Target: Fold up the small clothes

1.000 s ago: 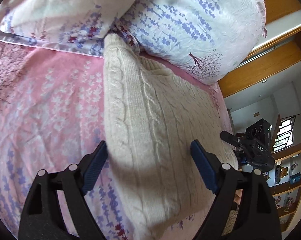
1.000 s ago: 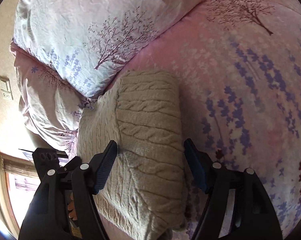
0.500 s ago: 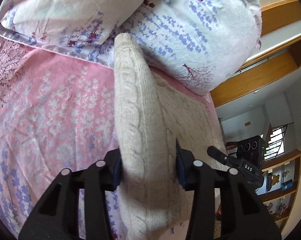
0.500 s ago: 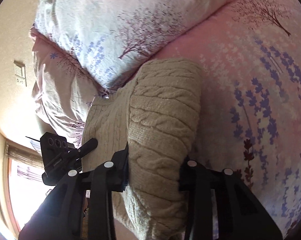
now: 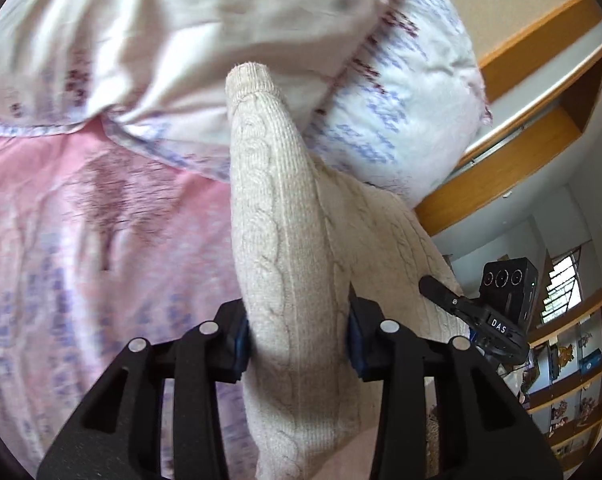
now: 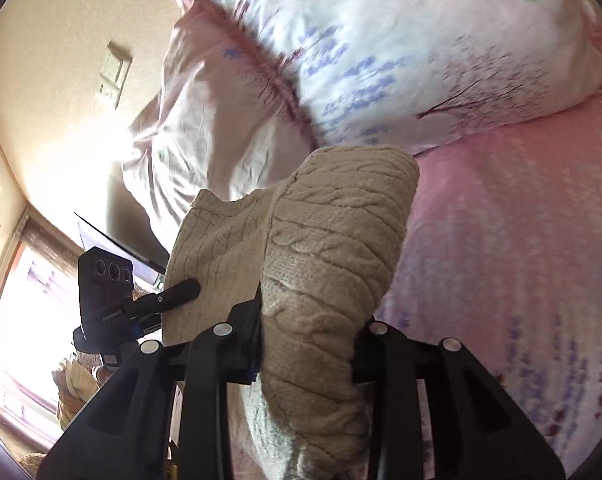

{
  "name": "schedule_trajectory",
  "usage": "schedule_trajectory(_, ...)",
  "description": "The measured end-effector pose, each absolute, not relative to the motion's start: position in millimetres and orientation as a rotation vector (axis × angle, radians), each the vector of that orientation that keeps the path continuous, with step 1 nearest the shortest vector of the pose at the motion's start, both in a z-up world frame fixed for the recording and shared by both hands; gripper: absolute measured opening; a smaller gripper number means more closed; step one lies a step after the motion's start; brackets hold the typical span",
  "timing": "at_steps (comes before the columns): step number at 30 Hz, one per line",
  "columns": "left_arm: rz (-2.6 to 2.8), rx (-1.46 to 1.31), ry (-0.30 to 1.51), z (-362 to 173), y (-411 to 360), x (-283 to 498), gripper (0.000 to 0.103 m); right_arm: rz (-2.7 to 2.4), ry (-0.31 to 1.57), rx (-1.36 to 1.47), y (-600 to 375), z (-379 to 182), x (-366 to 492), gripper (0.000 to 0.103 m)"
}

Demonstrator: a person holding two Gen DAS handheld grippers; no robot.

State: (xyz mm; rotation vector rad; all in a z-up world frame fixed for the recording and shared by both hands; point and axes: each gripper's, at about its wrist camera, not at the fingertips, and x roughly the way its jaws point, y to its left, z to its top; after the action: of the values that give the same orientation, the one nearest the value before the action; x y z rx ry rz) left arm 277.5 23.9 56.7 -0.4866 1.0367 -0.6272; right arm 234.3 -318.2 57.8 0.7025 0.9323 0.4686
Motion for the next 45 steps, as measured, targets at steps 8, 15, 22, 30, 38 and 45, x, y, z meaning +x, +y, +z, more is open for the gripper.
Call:
schedule_trajectory(8, -0.572, -0.536, 1.114, -2.4, 53.2, 296.2, 0.042, 0.388, 1.047, 0.804, -295.6, -1.5, 242.8, 0.031)
schedule_trajectory(15, -0.573, -0.395, 1.027, 7.9, 34.6, 300.8, 0.041, 0.388, 0.941, 0.718, -292.3, 21.1, 234.6, 0.031)
schedule_trajectory(22, -0.518, -0.486, 1.039, 7.4, 64.3, 298.8, 0.059, 0.346, 1.075, 0.785, -308.5, 0.8, 240.6, 0.054)
schedule_trajectory(30, -0.550, -0.336, 0.947, 55.8, 28.4, 275.0, 0.067, 0.336, 1.055, 1.024, -339.4, -18.6, 267.1, 0.052)
schedule_trajectory(38, -0.455, -0.358, 1.013, 32.6, 9.6, 313.3, 0.051, 0.219, 1.015, 0.928, -344.8, -17.7, 277.2, 0.010)
schedule_trajectory(45, -0.500, -0.353, 0.964, 42.6, 22.1, 290.1, 0.058, 0.167, 1.025, 0.753, -333.8, 10.9, 266.6, 0.036)
